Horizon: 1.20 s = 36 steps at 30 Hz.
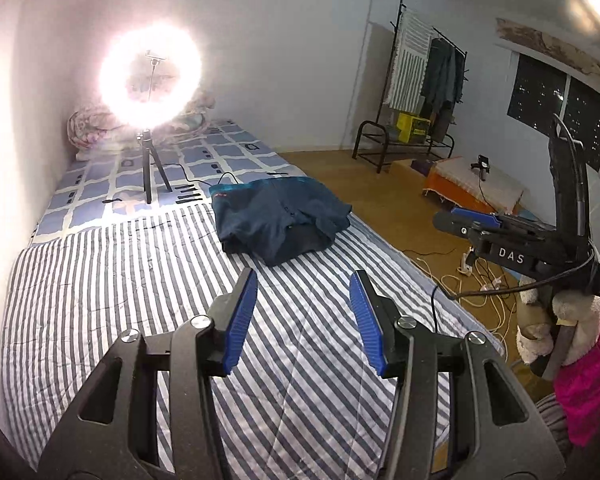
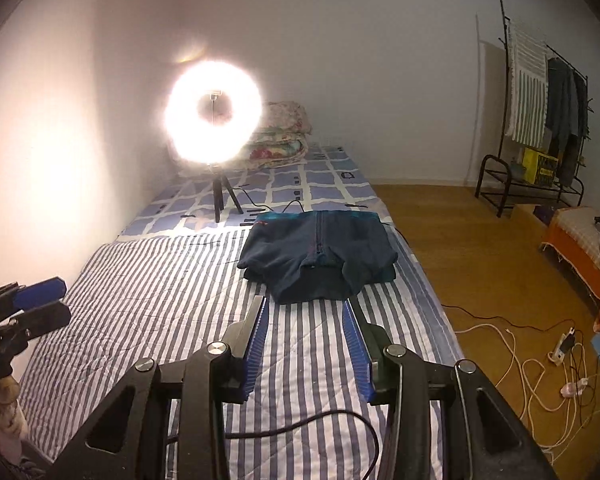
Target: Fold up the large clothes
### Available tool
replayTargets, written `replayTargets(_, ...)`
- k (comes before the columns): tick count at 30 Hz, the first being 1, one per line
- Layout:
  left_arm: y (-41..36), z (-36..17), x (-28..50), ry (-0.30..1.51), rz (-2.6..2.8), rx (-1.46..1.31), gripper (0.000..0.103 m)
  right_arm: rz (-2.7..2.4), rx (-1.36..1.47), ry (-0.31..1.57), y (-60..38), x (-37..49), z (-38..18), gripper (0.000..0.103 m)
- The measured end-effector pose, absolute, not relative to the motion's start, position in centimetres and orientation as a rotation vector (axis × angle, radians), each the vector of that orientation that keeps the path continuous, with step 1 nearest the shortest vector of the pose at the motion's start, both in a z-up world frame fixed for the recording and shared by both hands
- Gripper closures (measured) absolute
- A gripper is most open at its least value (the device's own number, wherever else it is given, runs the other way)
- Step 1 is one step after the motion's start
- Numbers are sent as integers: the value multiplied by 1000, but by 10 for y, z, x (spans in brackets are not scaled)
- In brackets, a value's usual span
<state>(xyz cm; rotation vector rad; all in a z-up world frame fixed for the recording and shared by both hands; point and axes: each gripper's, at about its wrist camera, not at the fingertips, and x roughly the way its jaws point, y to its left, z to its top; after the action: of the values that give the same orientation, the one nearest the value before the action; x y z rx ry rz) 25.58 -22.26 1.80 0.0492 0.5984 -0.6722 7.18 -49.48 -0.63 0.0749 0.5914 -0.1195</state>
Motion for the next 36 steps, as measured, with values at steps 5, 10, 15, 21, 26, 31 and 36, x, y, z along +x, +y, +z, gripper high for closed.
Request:
replayTargets(5, -216, 10, 244, 611, -665, 71, 35, -145, 59, 577, -489, 63, -18, 55)
replayTargets(10, -208, 2, 244, 600, -627, 72, 26, -168, 36, 552, -487, 59, -21, 42)
replayTargets(15, -206, -3, 244, 597, -606, 85, 19, -198, 61, 538, -492, 60, -25, 17)
replayTargets(21, -206, -4, 240, 576, -596, 101, 3, -221, 56, 530, -490, 63, -29, 0)
replayTargets(26, -209, -4, 239, 571, -556, 134, 1, -218, 56, 523, -487, 64, -30, 0)
replayTargets(31, -210, -8, 236, 589, -539, 148, 0, -216, 64, 527, -487, 65, -31, 0)
replayTargets(36, -210, -10, 234, 588, -528, 164, 0, -215, 61, 516, -486, 64, -30, 0)
